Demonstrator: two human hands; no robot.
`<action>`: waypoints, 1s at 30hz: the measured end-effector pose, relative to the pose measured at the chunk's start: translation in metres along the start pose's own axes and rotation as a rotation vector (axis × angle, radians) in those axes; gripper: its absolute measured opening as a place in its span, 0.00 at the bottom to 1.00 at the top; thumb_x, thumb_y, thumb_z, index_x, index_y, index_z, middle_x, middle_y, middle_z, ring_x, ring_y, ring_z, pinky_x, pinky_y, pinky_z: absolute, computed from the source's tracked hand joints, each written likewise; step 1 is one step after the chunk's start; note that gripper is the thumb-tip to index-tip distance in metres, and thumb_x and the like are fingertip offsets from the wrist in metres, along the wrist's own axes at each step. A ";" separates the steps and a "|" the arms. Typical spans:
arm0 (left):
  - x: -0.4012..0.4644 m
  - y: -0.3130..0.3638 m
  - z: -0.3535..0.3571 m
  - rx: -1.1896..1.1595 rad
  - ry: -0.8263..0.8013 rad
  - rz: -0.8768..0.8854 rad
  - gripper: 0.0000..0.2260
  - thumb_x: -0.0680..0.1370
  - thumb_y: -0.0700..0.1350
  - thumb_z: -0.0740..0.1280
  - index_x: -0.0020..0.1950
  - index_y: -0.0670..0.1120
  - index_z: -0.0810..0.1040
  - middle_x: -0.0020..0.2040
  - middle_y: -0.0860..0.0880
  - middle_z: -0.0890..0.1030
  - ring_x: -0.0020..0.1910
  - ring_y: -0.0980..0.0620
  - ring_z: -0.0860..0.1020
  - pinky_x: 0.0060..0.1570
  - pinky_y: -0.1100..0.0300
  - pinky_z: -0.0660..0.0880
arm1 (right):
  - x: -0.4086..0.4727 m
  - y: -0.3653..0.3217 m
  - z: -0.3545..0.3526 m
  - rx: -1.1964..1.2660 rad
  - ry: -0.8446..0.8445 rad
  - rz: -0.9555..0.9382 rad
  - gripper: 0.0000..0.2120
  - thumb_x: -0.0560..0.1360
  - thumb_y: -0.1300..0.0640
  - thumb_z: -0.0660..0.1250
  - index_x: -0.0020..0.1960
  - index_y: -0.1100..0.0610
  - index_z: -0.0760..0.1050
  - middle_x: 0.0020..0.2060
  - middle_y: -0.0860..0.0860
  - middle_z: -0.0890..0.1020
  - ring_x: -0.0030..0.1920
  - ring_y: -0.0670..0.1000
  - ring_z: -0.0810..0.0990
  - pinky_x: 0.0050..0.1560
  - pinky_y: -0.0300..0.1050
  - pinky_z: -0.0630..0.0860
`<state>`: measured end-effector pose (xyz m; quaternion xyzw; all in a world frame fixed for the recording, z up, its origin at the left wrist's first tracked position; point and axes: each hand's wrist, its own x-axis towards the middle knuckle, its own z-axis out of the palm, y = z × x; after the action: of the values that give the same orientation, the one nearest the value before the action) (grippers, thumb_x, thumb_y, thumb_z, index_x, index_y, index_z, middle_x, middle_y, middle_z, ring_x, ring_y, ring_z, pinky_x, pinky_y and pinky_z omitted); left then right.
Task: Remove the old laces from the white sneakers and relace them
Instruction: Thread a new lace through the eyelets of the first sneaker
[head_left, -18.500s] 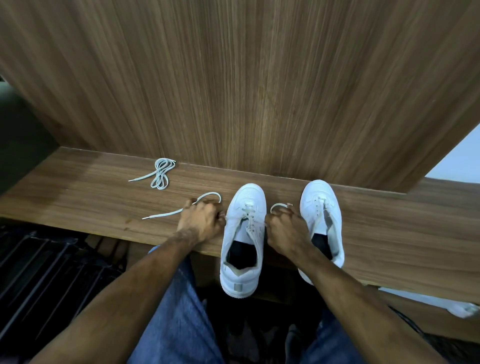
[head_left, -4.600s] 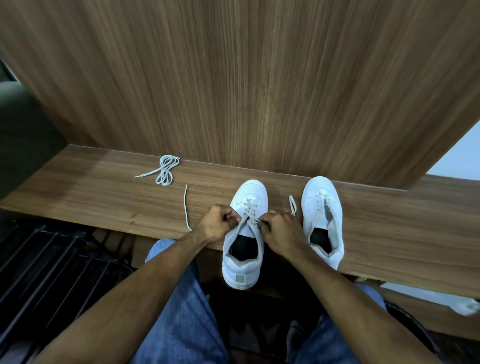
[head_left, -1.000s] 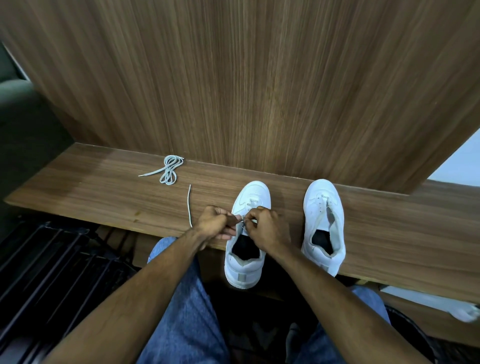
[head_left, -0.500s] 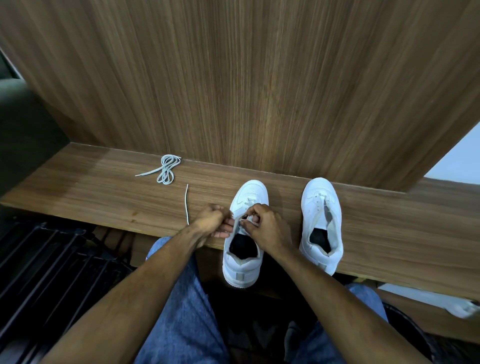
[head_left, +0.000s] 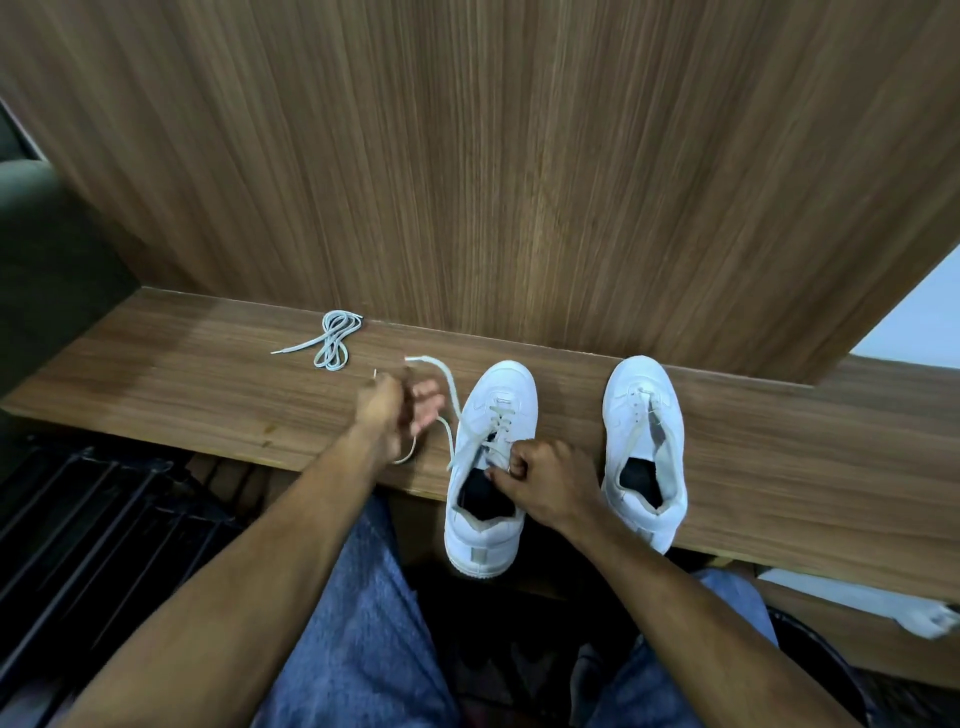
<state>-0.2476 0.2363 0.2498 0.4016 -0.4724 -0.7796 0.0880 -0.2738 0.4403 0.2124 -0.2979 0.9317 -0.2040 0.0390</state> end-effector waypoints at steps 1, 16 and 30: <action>-0.005 -0.011 0.001 0.140 -0.012 -0.023 0.09 0.83 0.48 0.56 0.54 0.48 0.75 0.36 0.49 0.80 0.28 0.54 0.78 0.24 0.65 0.73 | 0.000 0.000 -0.001 0.006 -0.001 0.013 0.22 0.71 0.40 0.67 0.28 0.51 0.62 0.35 0.49 0.81 0.40 0.53 0.80 0.38 0.43 0.68; -0.010 -0.006 0.019 0.212 -0.074 0.106 0.05 0.78 0.39 0.66 0.42 0.44 0.77 0.28 0.49 0.80 0.25 0.56 0.80 0.22 0.66 0.74 | 0.002 0.001 0.000 0.025 -0.039 0.056 0.23 0.70 0.35 0.66 0.29 0.51 0.66 0.36 0.49 0.82 0.42 0.54 0.81 0.40 0.45 0.71; -0.017 -0.015 0.004 0.729 -0.219 -0.111 0.14 0.77 0.57 0.65 0.40 0.48 0.76 0.31 0.51 0.76 0.25 0.56 0.72 0.26 0.67 0.70 | 0.002 -0.001 -0.001 0.096 -0.048 0.117 0.19 0.68 0.39 0.68 0.32 0.53 0.72 0.32 0.48 0.81 0.38 0.52 0.81 0.40 0.45 0.75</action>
<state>-0.2353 0.2556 0.2471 0.3457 -0.7027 -0.6026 -0.1538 -0.2750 0.4389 0.2132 -0.2456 0.9355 -0.2387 0.0874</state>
